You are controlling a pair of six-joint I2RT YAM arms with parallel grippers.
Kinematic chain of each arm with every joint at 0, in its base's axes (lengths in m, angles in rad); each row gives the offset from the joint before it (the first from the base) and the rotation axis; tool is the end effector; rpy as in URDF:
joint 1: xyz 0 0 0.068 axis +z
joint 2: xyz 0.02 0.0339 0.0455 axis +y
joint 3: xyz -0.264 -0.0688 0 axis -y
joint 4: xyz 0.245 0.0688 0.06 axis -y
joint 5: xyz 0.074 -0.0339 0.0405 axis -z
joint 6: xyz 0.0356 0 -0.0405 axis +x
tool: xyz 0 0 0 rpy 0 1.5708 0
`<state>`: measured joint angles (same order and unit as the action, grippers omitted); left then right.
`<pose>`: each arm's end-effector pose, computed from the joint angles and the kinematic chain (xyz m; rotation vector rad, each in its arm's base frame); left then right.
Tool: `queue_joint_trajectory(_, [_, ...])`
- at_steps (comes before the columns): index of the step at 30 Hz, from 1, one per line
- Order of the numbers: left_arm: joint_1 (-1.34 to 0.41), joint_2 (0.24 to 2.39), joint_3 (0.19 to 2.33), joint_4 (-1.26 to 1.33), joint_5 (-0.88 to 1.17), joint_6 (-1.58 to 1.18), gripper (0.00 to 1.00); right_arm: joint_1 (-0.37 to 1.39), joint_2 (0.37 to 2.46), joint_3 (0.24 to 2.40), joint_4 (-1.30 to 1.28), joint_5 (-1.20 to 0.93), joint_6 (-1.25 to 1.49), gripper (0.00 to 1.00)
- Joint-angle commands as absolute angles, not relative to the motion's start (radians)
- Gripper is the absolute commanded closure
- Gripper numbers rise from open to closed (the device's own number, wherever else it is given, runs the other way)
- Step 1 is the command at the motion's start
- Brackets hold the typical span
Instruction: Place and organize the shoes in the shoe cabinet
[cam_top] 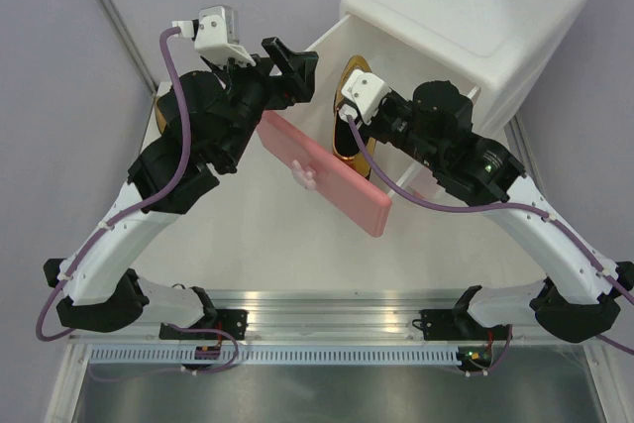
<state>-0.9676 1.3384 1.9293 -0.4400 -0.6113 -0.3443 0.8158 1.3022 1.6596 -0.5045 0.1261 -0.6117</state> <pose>0.1480 -0.1788 0.5722 -0.0595 1.4779 -0.6382 0.1860 0.1911 0.4939 -1.0518 1.3570 0.0430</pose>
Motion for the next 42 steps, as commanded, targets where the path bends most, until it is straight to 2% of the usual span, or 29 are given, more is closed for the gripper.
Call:
queue_joint_trajectory(1, [-0.957, 1.304, 1.913, -0.387, -0.643, -0.301, 0.15, 0.818, 1.238, 1.746, -0.465, 0.13, -0.572, 0.99])
queue_joint_trajectory(13, [-0.948, 1.301, 1.881, -0.387, -0.65, -0.293, 0.16, 0.818, 1.249, 1.715, -0.46, 0.467, -0.532, 0.99])
queue_joint_trajectory(23, [-0.942, 1.312, 1.878, -0.387, -0.658, -0.284, 0.17, 0.821, 1.236, 1.713, -0.494, 0.598, -0.512, 0.99])
queue_joint_trajectory(33, [-0.936, 1.322, 1.881, -0.379, -0.661, -0.276, 0.18, 0.819, 1.213, 1.684, -0.575, 0.656, -0.465, 0.99])
queue_joint_trajectory(42, [-0.936, 1.324, 1.878, -0.379, -0.658, -0.273, 0.18, 0.819, 1.206, 1.649, -0.612, 0.62, -0.399, 0.97])
